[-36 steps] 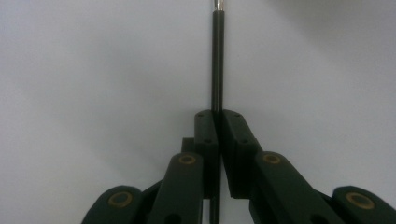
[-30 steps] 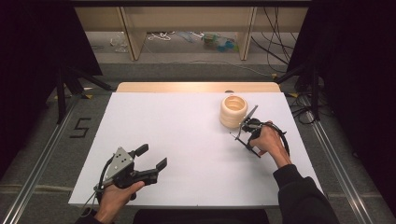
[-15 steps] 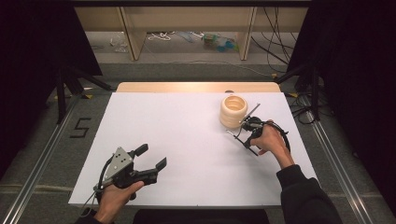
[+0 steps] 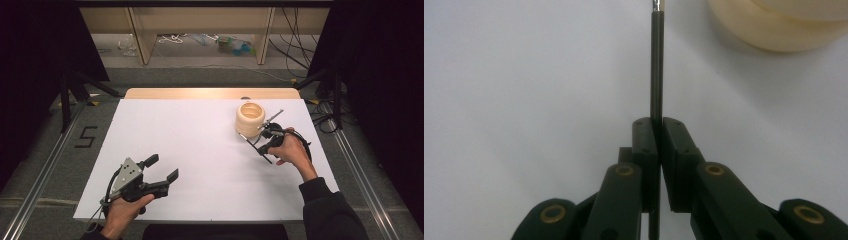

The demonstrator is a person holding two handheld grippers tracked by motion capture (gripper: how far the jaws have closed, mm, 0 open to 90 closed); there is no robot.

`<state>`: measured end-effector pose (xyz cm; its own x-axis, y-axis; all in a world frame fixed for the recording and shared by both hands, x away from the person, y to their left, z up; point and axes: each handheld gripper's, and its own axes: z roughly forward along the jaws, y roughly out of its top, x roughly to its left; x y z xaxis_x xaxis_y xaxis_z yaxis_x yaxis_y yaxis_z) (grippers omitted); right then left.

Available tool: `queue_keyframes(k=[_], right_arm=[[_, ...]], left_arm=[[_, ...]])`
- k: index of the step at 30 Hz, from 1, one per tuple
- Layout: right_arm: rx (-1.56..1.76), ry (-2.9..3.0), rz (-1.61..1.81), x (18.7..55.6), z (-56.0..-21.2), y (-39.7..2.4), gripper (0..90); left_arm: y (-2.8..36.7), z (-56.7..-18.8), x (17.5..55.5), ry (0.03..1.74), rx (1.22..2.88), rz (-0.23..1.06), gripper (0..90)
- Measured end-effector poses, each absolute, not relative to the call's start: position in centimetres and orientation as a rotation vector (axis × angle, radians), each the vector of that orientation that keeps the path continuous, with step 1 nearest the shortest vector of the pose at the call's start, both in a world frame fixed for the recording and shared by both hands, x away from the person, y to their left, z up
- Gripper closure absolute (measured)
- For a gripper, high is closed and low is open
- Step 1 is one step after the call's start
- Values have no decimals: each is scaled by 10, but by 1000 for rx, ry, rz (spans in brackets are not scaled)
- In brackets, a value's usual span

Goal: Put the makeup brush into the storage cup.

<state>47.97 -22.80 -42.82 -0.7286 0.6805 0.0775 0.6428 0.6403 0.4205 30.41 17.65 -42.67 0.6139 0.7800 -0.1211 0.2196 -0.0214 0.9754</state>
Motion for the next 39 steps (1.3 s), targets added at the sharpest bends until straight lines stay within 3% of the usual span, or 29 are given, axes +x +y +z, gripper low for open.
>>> queue_keyframes(k=[18, 39], right_arm=[[997, 2580, 1124, 478, -412, -228, 856], [982, 2368, 1358, 481, -399, -241, 856]], left_arm=[[177, -427, 304, 862, 1567, 548, 159], [177, -427, 304, 865, 1565, 547, 158]])
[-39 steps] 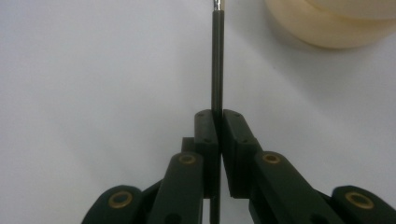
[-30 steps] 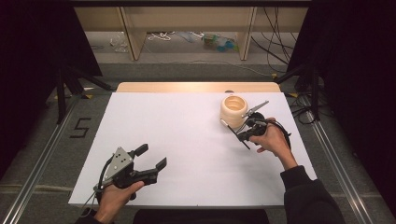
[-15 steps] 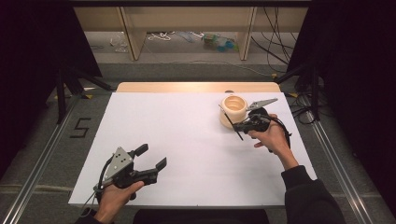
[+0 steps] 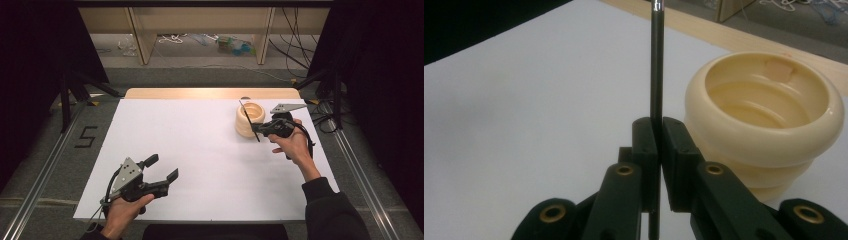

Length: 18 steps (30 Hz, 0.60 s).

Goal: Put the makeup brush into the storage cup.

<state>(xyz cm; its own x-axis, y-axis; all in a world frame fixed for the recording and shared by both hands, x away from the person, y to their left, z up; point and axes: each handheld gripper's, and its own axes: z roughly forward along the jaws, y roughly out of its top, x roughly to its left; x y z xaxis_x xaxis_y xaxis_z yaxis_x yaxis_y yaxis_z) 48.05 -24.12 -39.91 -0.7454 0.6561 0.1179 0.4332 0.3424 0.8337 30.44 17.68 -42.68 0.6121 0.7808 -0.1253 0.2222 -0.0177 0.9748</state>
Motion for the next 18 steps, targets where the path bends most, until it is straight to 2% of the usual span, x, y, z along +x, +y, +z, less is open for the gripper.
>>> queue_keyframes(k=[18], right_arm=[[968, 2221, 1476, 484, -395, -245, 856]], left_arm=[[177, -427, 305, 868, 1565, 548, 158]])
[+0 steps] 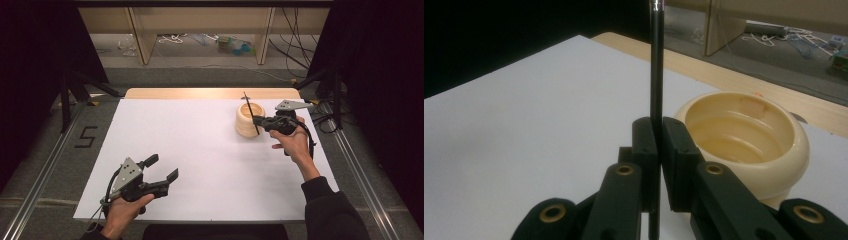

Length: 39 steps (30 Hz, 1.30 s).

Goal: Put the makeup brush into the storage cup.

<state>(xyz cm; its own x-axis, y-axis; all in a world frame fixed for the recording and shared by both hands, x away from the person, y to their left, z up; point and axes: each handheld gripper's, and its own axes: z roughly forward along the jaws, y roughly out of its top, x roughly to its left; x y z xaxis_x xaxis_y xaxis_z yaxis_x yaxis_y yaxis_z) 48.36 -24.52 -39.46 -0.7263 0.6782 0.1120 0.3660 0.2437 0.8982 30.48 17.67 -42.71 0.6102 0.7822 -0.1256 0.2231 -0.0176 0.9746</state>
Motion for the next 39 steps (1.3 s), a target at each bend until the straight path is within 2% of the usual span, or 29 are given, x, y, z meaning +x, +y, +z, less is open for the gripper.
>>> queue_keyframes(k=[39], right_arm=[[981, 2060, 1514, 492, -387, -248, 856]], left_arm=[[176, -428, 305, 868, 1572, 548, 158]])
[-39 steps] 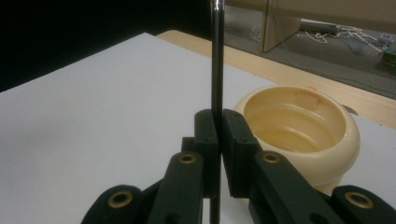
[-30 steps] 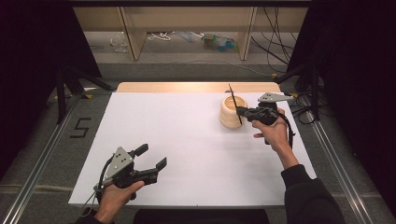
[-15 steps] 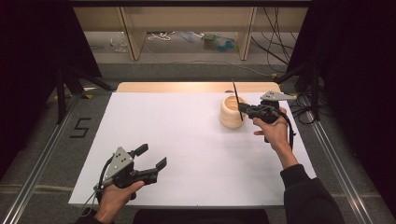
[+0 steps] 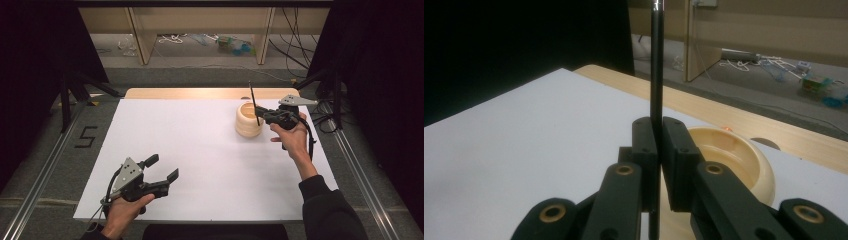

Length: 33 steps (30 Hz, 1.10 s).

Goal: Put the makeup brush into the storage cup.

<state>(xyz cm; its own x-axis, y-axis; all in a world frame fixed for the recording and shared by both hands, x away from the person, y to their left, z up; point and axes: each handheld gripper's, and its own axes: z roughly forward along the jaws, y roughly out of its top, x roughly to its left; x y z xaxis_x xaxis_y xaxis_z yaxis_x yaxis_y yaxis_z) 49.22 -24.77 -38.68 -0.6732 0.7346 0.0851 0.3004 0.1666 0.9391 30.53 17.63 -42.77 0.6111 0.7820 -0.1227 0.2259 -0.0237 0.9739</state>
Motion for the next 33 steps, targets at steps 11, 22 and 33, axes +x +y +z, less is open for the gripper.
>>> queue_keyframes(k=[11, 22, 33], right_arm=[[1001, 2035, 1524, 502, -383, -248, 856], [1002, 2022, 1516, 510, -382, -246, 856], [1012, 2005, 1519, 519, -385, -245, 856]], left_arm=[[176, -428, 306, 870, 1569, 546, 158], [176, -428, 305, 868, 1570, 547, 158], [177, -428, 305, 871, 1570, 547, 159]])
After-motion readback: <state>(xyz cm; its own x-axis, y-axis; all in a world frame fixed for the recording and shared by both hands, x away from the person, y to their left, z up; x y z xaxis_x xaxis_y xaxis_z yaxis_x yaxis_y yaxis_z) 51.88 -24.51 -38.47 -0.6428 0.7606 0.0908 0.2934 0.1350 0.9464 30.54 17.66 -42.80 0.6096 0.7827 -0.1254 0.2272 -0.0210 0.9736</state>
